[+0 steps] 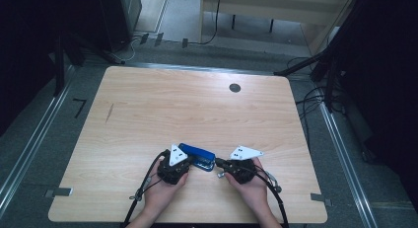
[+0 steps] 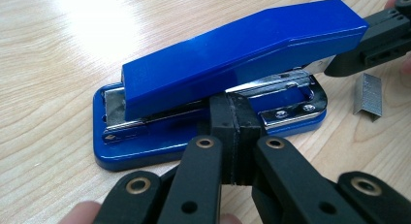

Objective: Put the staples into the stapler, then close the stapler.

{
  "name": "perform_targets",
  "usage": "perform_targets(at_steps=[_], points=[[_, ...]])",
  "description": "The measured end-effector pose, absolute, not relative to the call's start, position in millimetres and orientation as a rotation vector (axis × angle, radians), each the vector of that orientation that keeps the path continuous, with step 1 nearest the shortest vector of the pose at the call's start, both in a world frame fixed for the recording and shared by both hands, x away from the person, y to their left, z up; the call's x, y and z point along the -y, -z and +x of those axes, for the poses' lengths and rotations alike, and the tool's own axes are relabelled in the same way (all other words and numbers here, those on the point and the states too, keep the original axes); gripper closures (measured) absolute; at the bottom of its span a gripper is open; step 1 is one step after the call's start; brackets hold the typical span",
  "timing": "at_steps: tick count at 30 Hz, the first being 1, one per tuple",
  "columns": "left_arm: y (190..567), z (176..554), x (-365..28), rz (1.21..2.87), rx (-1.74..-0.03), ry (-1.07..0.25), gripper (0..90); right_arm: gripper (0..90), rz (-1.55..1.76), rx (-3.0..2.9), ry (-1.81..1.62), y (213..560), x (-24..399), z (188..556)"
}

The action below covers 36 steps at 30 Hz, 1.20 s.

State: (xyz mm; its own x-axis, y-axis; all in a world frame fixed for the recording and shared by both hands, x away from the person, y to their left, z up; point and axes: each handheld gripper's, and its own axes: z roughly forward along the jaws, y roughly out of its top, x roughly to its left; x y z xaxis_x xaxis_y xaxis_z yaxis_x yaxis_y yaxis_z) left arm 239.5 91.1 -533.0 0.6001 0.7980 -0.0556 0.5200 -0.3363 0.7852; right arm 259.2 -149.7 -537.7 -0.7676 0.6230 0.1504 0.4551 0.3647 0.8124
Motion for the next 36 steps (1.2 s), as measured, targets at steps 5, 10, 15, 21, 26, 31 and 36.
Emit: perform_targets(at_steps=[5,10,15,21,26,31,36], points=[[533.0,239.0,-90.9,2.022,-1.04,-0.442,90.0,90.0,0.978,-2.44,-1.358,537.6,147.6,258.8],[533.3,238.6,-90.3,2.02,-1.038,-0.451,90.0,90.0,0.976,-2.432,-1.358,536.4,147.6,258.5],[533.2,238.6,-90.6,2.021,-1.042,-0.449,90.0,90.0,0.979,-2.433,-1.363,535.9,147.3,257.2],[533.2,238.7,-90.7,2.02,-1.044,-0.45,90.0,90.0,0.988,-2.439,-1.36,537.6,147.4,257.7],[533.1,238.9,-91.1,2.021,-1.044,-0.445,90.0,90.0,0.985,-2.439,-1.359,537.5,147.1,257.1],[533.2,239.4,-91.8,2.02,-1.037,-0.43,90.0,90.0,0.99,-2.437,-1.358,536.8,146.8,256.5],[532.9,239.4,-91.2,2.027,-1.035,-0.438,90.0,90.0,0.997,-2.436,-1.361,536.5,147.0,256.7]])
